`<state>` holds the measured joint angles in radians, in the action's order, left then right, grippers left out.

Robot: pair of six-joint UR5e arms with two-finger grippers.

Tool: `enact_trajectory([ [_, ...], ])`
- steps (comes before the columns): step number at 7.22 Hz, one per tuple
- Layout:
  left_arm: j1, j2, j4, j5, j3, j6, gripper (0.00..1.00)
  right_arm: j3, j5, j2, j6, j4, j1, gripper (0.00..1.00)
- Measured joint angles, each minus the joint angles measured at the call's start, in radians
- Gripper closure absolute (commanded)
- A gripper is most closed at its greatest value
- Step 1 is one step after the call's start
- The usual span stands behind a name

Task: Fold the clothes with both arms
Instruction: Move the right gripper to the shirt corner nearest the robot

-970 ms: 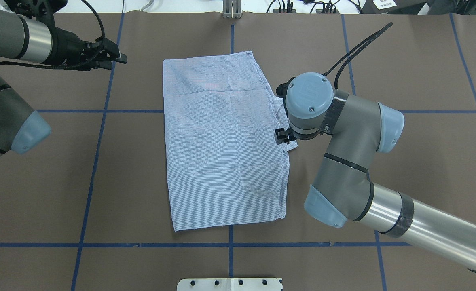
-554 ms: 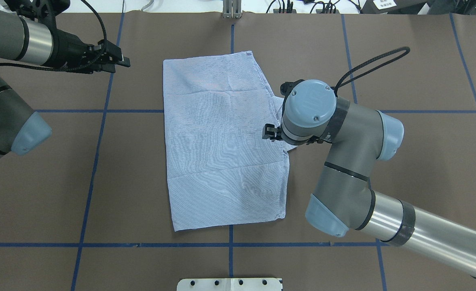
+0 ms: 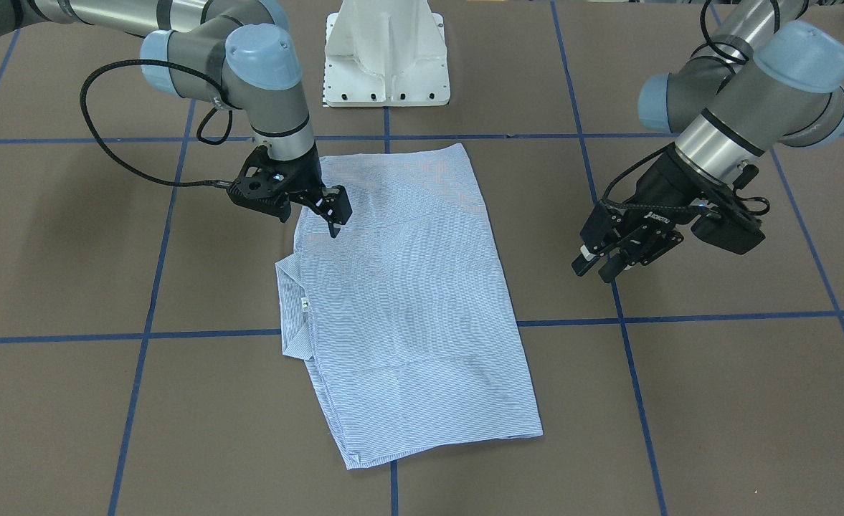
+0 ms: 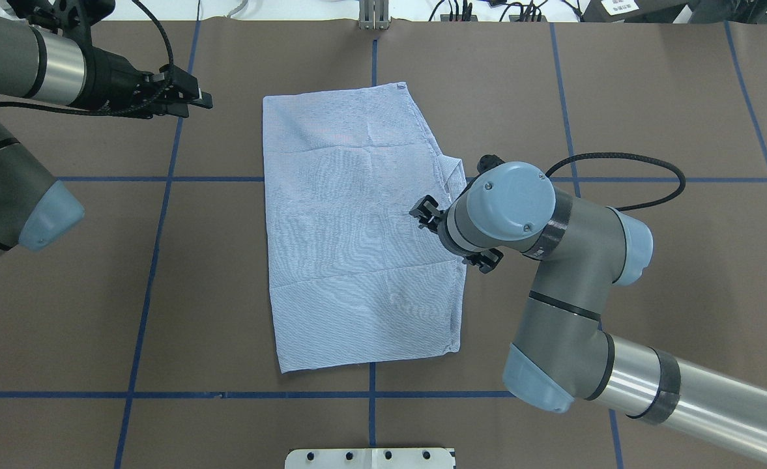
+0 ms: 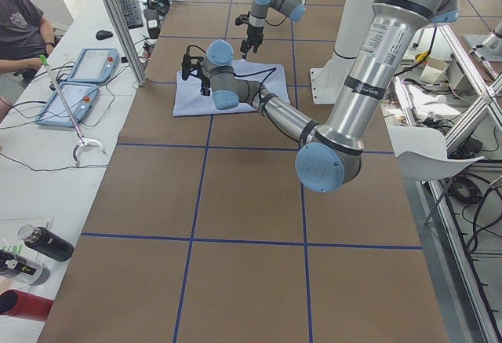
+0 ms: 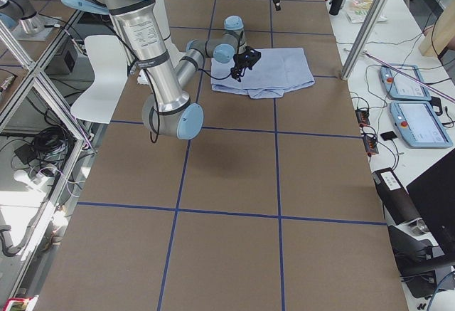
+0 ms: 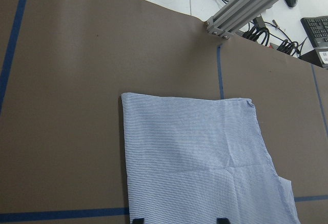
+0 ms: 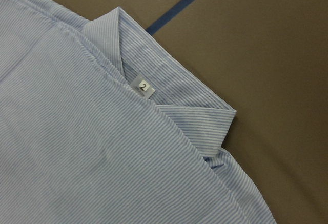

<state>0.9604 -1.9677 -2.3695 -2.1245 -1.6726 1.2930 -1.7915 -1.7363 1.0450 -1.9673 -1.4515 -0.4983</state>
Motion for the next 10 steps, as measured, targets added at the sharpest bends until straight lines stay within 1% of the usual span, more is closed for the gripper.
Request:
enact_trajectory([
  [3,-0.004,-0.004,-0.021,0.000,-0.008,-0.001,0.44,-0.070,0.009,0.087,-0.281,0.006,0.039,0.03],
  [4,-0.008,-0.003,-0.036,0.000,-0.012,0.000,0.44,-0.089,0.029,0.105,-0.363,0.006,0.071,0.04],
  [5,-0.011,-0.001,-0.044,0.000,-0.021,0.000,0.44,-0.097,0.064,0.113,-0.419,0.006,0.122,0.06],
  [7,-0.012,0.000,-0.048,0.000,-0.031,0.000,0.44,-0.101,0.136,0.133,-0.455,0.006,0.214,0.08],
  [9,-0.012,0.002,-0.048,0.000,-0.036,0.001,0.44,-0.097,0.156,0.141,-0.454,0.002,0.258,0.20],
  [10,-0.012,0.002,-0.048,0.000,-0.038,0.001,0.44,-0.093,0.159,0.142,-0.450,0.001,0.269,0.34],
])
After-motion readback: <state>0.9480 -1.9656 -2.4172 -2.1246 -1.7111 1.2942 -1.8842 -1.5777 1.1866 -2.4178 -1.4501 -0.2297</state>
